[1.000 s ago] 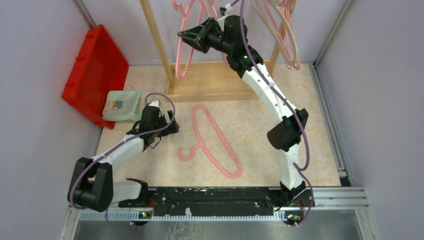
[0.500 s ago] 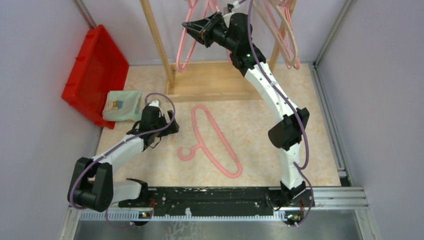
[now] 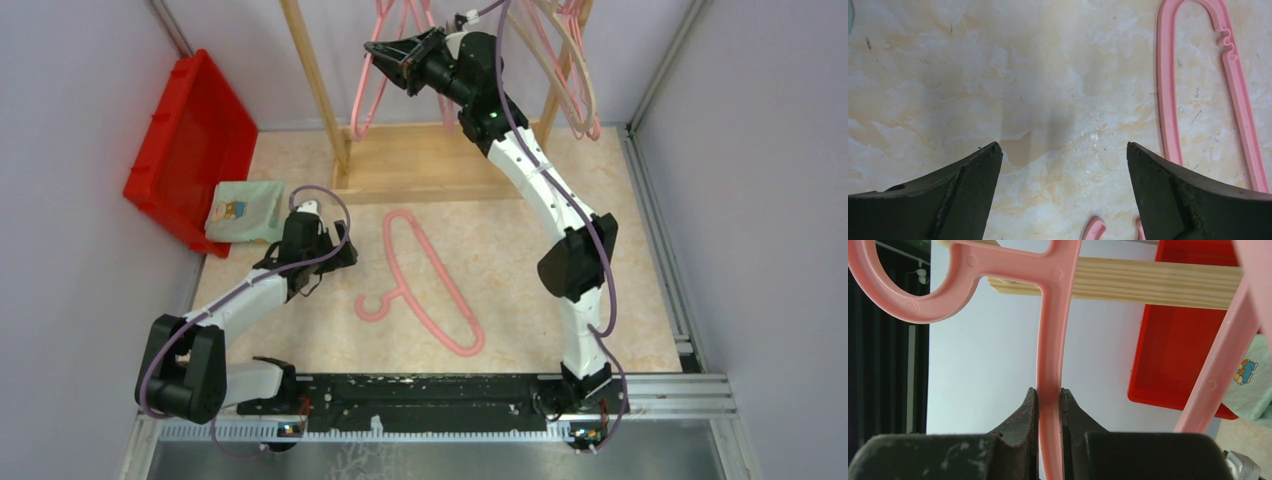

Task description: Organize the hangers

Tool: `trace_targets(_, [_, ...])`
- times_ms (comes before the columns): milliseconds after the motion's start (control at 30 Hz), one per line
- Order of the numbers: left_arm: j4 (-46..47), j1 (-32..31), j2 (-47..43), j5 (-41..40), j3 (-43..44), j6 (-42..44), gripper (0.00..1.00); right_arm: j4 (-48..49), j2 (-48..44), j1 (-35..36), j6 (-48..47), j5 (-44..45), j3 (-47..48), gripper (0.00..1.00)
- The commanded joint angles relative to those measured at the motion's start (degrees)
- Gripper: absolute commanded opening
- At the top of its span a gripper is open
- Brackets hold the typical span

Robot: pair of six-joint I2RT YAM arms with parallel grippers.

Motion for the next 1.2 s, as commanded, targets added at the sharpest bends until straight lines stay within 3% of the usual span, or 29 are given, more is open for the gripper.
trace_targets(0, [-0.31,0.34,-0.66,-0.60,0.34,0.74,1.00,2.25,-3.20,-1.05,3.44,0.95,-2.45,0.00])
trace_targets(333, [-0.47,0.33,-1.39,-1.49,0.52,1.13,1.00,-0.52,0.42,-1.70,4.70,2.31,5.52,0.00])
trace_targets(433, [-0.29,0.33,-1.39,-1.41,0.47,1.05,1.00,-1.08,-0.75,-1.71,4.74,2.44,3.45,0.53])
trace_targets(467, [-0.27,0.32,-1.38,-1.33,0.47,1.06,1.00,-1.29,-1.13,-1.70,4.74,2.37,2.46,0.61])
trace_targets(567, [-0.35,0.32,-1.45,-1.29,0.46,1.08,1.00,-2.21,-1.85,-1.71,4.07,2.17,1.51,0.74])
trace_targets(800, [-0.56,0.32,-2.28,-1.39,0.12,1.05,1.00,-3.01,-3.61,-1.71,1.97,0.94,1.27,0.95])
trace_targets(967, [-0.51,0.37,-2.16,-1.58,0.27,1.06,1.00,-9.08,-9.62,-1.71,-5.37,2.83,-1.46,0.98])
trace_targets(1167, [-0.67,0.32,-2.49,-1.42,0.65,1.51,1.00,-18.90,-19.93,-1.98,-22.47,12.78,-10.67,0.99])
